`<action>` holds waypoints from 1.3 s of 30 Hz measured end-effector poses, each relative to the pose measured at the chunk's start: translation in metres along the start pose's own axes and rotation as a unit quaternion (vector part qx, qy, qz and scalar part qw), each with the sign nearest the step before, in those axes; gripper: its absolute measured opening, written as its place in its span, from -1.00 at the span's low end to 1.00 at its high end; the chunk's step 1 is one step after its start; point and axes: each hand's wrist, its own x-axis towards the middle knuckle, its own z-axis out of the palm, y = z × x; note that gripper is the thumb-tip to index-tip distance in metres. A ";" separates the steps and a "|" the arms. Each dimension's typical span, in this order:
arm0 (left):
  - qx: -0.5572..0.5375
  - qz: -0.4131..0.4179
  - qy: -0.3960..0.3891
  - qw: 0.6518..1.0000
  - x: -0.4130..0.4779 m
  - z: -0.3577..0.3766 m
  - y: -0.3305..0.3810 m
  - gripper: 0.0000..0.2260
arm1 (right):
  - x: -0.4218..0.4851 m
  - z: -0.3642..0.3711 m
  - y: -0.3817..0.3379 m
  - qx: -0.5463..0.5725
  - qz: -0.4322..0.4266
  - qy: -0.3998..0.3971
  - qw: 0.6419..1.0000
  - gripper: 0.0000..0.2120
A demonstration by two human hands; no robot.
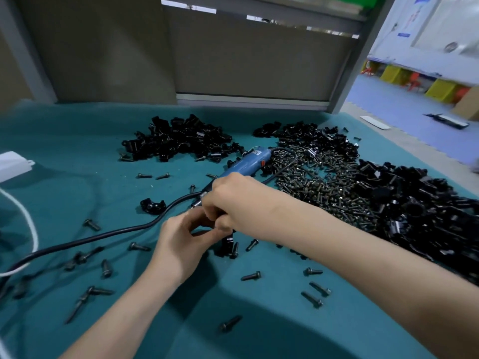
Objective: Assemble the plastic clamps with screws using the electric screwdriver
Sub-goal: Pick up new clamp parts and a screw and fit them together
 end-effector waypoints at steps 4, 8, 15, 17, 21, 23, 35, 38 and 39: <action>-0.011 0.002 -0.005 1.000 0.000 0.001 -0.002 -0.74 | -0.006 -0.006 0.003 0.072 -0.001 0.026 0.997 -0.93; 0.003 0.023 -0.008 1.000 0.000 0.001 -0.001 -0.76 | -0.008 0.003 0.007 0.080 0.019 0.065 0.995 -0.96; -0.011 0.031 -0.018 0.999 -0.002 -0.001 0.000 -0.69 | -0.010 0.021 0.020 0.179 0.074 0.125 0.973 -0.76; -0.014 0.031 -0.020 0.999 -0.003 0.000 0.001 -0.72 | -0.012 0.025 0.022 0.198 0.065 0.142 0.968 -0.71; -0.067 -0.010 -0.006 0.998 -0.005 0.000 0.001 -0.63 | -0.030 0.017 0.080 0.234 0.203 0.302 0.902 -0.84; -0.061 -0.020 -0.007 0.998 -0.004 0.001 0.000 -0.64 | -0.050 0.017 0.136 0.190 0.361 0.290 0.865 -0.89; -0.089 -0.035 -0.015 0.995 -0.003 -0.001 0.000 -0.69 | -0.069 0.064 0.197 0.240 0.534 0.191 0.788 -0.90; -0.092 -0.034 -0.019 0.995 -0.003 0.000 0.001 -0.68 | -0.067 0.065 0.197 0.236 0.530 0.159 0.799 -0.82; -0.095 -0.034 -0.020 0.995 -0.003 0.000 0.001 -0.68 | -0.067 0.066 0.197 0.233 0.531 0.153 0.800 -0.81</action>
